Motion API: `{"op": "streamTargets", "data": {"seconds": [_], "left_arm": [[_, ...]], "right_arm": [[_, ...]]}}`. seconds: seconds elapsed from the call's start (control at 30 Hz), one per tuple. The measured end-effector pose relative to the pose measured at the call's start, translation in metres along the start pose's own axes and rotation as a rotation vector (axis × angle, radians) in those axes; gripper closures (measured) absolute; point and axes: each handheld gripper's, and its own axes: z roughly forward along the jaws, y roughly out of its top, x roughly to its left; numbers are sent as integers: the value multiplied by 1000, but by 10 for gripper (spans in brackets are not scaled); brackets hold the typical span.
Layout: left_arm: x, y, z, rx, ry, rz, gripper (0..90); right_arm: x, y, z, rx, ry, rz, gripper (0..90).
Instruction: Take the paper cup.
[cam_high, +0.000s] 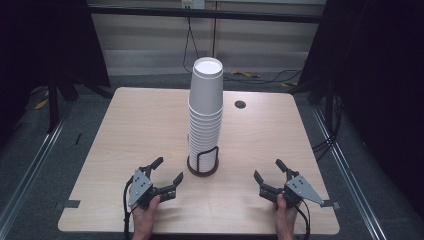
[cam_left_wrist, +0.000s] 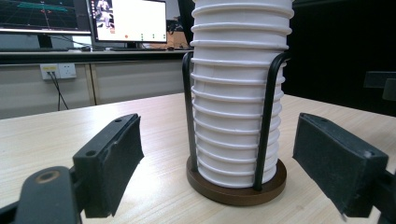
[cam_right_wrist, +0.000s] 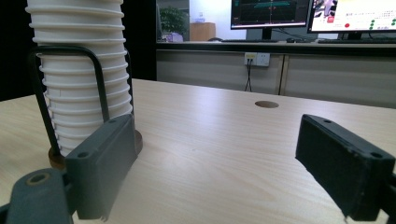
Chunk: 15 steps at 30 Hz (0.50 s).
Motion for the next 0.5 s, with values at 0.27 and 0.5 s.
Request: {"op": "streamTargets", "data": {"seconds": [0.27, 0.5], "left_arm": [[0, 0, 0, 0, 1, 2, 154], [0, 0, 0, 0, 3, 1, 156]], "right_arm": [[0, 2, 5, 46, -19, 10, 125], [2, 4, 10, 101, -37, 28, 133]]}}
